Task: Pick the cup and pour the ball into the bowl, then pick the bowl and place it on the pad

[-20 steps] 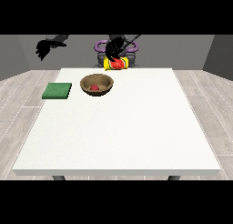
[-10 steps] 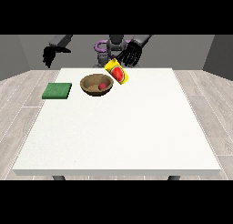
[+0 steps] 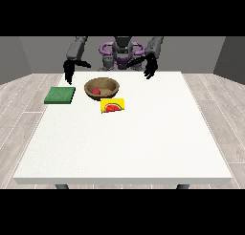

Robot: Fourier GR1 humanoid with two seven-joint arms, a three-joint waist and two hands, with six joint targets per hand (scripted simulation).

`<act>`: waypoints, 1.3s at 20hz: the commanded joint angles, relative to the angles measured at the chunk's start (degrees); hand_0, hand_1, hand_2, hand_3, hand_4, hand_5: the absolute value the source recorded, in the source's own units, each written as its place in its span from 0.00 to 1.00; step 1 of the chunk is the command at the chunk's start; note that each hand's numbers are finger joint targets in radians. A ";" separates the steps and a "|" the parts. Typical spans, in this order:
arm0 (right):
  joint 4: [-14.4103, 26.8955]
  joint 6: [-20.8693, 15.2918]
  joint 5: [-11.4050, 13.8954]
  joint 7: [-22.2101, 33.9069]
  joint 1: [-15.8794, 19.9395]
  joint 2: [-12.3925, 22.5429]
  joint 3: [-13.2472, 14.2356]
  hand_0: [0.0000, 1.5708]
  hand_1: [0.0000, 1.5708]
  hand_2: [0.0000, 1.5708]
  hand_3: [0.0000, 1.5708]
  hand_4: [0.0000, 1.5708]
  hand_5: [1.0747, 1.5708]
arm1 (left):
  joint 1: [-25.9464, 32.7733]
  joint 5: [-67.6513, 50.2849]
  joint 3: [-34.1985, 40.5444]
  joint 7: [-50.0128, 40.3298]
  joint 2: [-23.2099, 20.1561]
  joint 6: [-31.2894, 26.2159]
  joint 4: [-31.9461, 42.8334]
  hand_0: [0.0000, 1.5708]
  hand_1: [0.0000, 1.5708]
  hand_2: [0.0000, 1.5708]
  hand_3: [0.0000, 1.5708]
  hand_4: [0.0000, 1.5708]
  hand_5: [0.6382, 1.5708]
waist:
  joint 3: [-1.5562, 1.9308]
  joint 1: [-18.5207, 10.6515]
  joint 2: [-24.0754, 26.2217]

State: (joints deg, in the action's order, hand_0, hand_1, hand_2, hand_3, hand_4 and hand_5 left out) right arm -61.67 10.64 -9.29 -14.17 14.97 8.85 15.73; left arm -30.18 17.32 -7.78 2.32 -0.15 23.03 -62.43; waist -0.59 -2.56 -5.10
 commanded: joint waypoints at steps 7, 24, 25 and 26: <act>5.68 -9.82 2.10 -4.16 5.27 -6.37 -1.25 0.00 0.00 0.00 0.00 0.19 1.00 | 5.81 -11.34 6.55 16.22 -4.12 -12.29 -2.13 0.00 0.00 0.00 0.00 0.00 0.99 | 0.59 -1.92 -3.57; 28.29 -10.03 0.60 -18.57 11.64 -4.95 0.90 0.00 0.00 0.00 0.00 0.09 0.99 | 8.07 -13.65 9.05 10.00 -9.22 -21.37 -11.97 0.00 0.00 0.00 0.00 0.00 0.99 | 0.62 -5.25 -4.52; 30.29 -9.15 -1.93 -17.82 13.17 -3.74 3.98 0.00 0.00 0.00 0.00 0.25 1.00 | 6.20 -11.59 6.34 8.01 -7.29 -19.29 -14.41 0.00 0.00 0.00 0.00 0.00 0.99 | 0.67 -7.25 -7.93; 30.27 -11.31 -2.84 -9.31 9.48 -4.23 4.52 0.00 0.00 0.00 0.00 0.30 0.95 | 9.26 -11.93 6.80 9.41 -7.14 -19.04 -12.71 0.00 0.00 0.00 0.00 0.00 0.99 | 0.63 -5.87 -3.97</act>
State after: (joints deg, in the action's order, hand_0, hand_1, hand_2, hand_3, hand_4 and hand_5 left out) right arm -36.15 1.02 -9.62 -30.19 25.99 5.27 17.80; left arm -22.71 5.00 -0.18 12.08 -7.55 4.08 -73.66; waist -0.56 -7.39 -9.28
